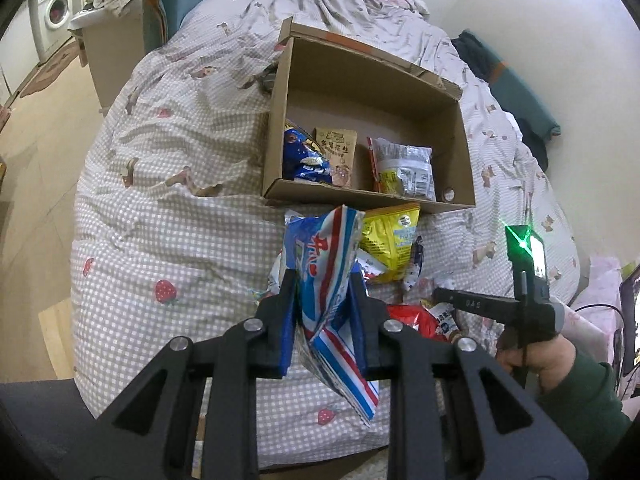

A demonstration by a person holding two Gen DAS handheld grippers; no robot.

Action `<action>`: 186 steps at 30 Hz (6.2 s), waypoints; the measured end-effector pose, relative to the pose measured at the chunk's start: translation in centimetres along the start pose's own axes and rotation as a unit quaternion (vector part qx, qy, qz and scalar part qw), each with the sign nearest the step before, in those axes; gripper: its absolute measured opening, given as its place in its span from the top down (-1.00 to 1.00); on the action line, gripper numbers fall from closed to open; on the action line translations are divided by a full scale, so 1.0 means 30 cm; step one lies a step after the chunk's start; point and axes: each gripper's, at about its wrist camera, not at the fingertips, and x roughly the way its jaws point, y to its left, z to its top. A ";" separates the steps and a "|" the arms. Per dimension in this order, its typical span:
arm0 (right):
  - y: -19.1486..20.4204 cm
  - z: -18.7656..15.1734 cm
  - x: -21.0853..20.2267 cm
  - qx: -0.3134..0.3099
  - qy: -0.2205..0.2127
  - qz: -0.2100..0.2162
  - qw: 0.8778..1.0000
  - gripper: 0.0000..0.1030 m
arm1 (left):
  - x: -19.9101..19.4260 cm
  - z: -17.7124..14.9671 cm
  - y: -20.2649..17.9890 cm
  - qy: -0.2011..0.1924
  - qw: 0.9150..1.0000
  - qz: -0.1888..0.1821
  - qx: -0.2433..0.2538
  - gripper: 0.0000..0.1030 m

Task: Organize snacks
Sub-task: 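Grasp the brown-and-white snack stick with the right tool, then carry striped bag with left tool while right tool lowers snack stick into box, then grasp the white Oishi shrimp flakes bag with left tool while right tool approaches blue stick, then grasp the blue-and-white snack stick with the right tool, then carry shrimp flakes bag into box with left tool while right tool lowers blue stick in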

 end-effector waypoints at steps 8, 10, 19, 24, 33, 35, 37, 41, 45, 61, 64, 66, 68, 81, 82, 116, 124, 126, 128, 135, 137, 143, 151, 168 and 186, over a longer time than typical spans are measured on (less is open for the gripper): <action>-0.055 -0.004 -0.184 0.041 -0.125 0.026 0.991 0.63 | -0.021 -0.005 -0.020 -0.019 1.000 0.012 0.016 0.61; -0.072 -0.015 -0.258 0.053 -0.174 0.054 0.982 0.63 | -0.028 -0.005 -0.023 -0.025 0.999 0.017 0.019 0.61; -0.103 -0.045 -0.479 0.054 -0.323 0.145 0.934 0.63 | -0.090 0.008 -0.040 -0.077 0.996 0.040 0.033 0.61; -0.100 -0.057 -0.498 0.054 -0.330 0.171 0.927 0.63 | -0.115 0.034 -0.056 -0.093 0.994 0.045 0.040 0.61; -0.041 -0.031 -0.512 0.034 -0.329 0.195 0.923 0.63 | -0.132 0.094 -0.077 -0.104 0.992 0.054 0.048 0.61; -0.022 -0.015 -0.516 0.023 -0.330 0.197 0.923 0.63 | -0.134 0.123 -0.081 -0.109 0.991 0.057 0.051 0.61; -0.007 0.005 -0.515 0.014 -0.329 0.198 0.923 0.63 | -0.133 0.151 -0.083 -0.113 0.990 0.058 0.054 0.61; 0.018 0.059 -0.500 0.003 -0.320 0.206 0.925 0.63 | -0.114 0.225 -0.103 -0.120 0.989 0.062 0.066 0.61; 0.058 0.126 -0.471 -0.014 -0.307 0.204 0.929 0.63 | -0.066 0.297 -0.140 -0.121 0.987 0.063 0.085 0.61; 0.151 0.377 -0.292 -0.056 -0.255 0.173 0.950 0.63 | 0.238 0.438 -0.213 -0.119 0.977 0.089 0.152 0.60; 0.150 0.403 -0.249 -0.047 -0.235 0.180 0.954 0.63 | 0.269 0.439 -0.199 -0.110 0.980 0.082 0.146 0.59; 0.150 0.412 -0.224 -0.040 -0.217 0.187 0.957 0.62 | 0.285 0.442 -0.188 -0.104 0.981 0.081 0.141 0.58; 0.152 0.416 -0.207 -0.035 -0.206 0.191 0.959 0.62 | 0.302 0.447 -0.179 -0.093 0.984 0.072 0.134 0.58; 0.136 0.419 -0.163 -0.016 -0.173 0.200 0.964 0.56 | 0.309 0.449 -0.171 -0.079 0.987 0.060 0.123 0.52; 0.136 0.420 -0.164 -0.017 -0.173 0.202 0.964 0.56 | 0.311 0.449 -0.171 -0.077 0.988 0.061 0.123 0.51; 0.076 0.332 -0.278 0.011 -0.201 0.222 0.954 -0.44 | 0.175 0.346 -0.094 -0.049 0.994 0.043 0.091 -0.53; 0.053 0.241 -0.313 0.011 -0.186 0.224 0.957 -0.44 | 0.236 0.212 -0.022 0.073 0.994 0.012 0.084 -0.53; 0.039 0.213 -0.320 0.015 -0.183 0.229 0.956 -0.45 | 0.272 0.178 -0.010 0.104 0.991 0.004 0.079 -0.53; 0.029 0.186 -0.326 0.018 -0.179 0.229 0.957 -0.45 | 0.308 0.147 -0.018 0.125 0.988 0.008 0.094 -0.53; -0.010 0.113 -0.321 0.014 -0.167 0.204 0.964 -0.45 | 0.417 0.063 -0.074 0.174 0.973 0.034 0.148 -0.53; -0.024 0.106 -0.306 0.016 -0.157 0.197 0.968 -0.45 | 0.442 0.047 -0.092 0.173 0.969 0.051 0.166 -0.53; -0.054 0.108 -0.226 0.035 -0.110 0.189 0.975 -0.45 | 0.500 0.015 -0.127 0.168 0.962 0.085 0.199 -0.53; -0.033 0.126 -0.068 0.054 -0.030 0.177 0.982 -0.45 | 0.505 -0.024 -0.166 0.169 0.959 0.077 0.216 -0.02; 0.068 0.120 0.072 -0.009 0.021 0.098 0.995 0.60 | 0.256 -0.042 -0.082 0.107 0.985 0.090 0.098 0.03; -0.118 0.028 -0.238 0.039 -0.152 0.109 0.982 0.71 | 0.176 -0.006 -0.075 0.036 0.991 0.102 0.079 0.03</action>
